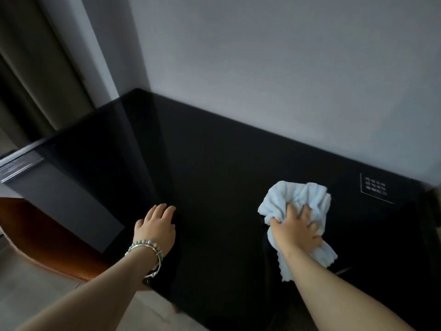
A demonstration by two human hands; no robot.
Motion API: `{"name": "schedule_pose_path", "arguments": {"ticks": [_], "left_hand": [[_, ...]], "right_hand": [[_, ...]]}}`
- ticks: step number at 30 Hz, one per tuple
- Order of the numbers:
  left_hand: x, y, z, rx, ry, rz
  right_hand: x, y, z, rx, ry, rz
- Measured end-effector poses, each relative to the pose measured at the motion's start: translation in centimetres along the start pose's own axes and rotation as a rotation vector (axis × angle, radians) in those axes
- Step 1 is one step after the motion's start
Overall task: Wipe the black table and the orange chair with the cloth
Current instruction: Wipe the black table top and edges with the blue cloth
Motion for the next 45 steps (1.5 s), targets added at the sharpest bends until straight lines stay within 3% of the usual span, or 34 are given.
{"name": "schedule_pose_path", "arguments": {"ticks": [4,8,21,25,29,32,34,36,39,42,45], "left_hand": [[4.8,1.7,-1.0,-0.021,0.034,-0.007],[11.5,4.3,-2.7,-0.029,0.039,-0.035],[31.6,11.9,-8.3,-0.002,0.039,-0.069],[34.1,13.4,-9.0,-0.033,-0.016,-0.119],[35.8,14.5,-8.9,-0.079,-0.109,-0.169],[36.8,14.6,-8.7,-0.135,-0.172,-0.199],[37.5,15.2,-8.9,-0.163,-0.245,-0.237],[38.2,16.0,-9.1,-0.173,-0.311,-0.286],[38.8,16.2,-9.2,-0.197,-0.373,-0.373],[39.6,15.7,-9.2,-0.240,-0.387,-0.475],[40.3,15.8,-8.9,-0.239,-0.352,-0.527]], "right_hand": [[8.2,-3.7,2.5,0.002,-0.004,-0.213],[16.6,-8.0,5.1,0.029,0.021,-0.316],[39.1,-15.3,11.6,0.097,0.037,-0.308],[46.1,-15.9,13.1,0.135,0.039,-0.388],[52.3,-19.8,14.3,0.143,-0.014,-0.716],[52.6,-22.7,15.0,0.136,-0.015,-0.922],[52.0,-22.9,14.5,0.178,0.000,-0.914],[52.2,-21.5,13.4,0.218,0.033,-0.794],[55.1,-18.5,10.9,0.029,0.185,-0.694],[60.4,-17.9,12.3,0.036,0.179,-0.758],[65.0,-19.6,15.6,0.129,-0.033,-0.888]]}}
Point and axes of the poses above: each hand's wrist, its own y-axis towards the middle knuckle, its own z-axis out of the palm, x = y × z, the point moved 8 cm from there along y, towards the middle knuckle, and after that the axes turned 10 degrees about -x, right-handed, at the moved point
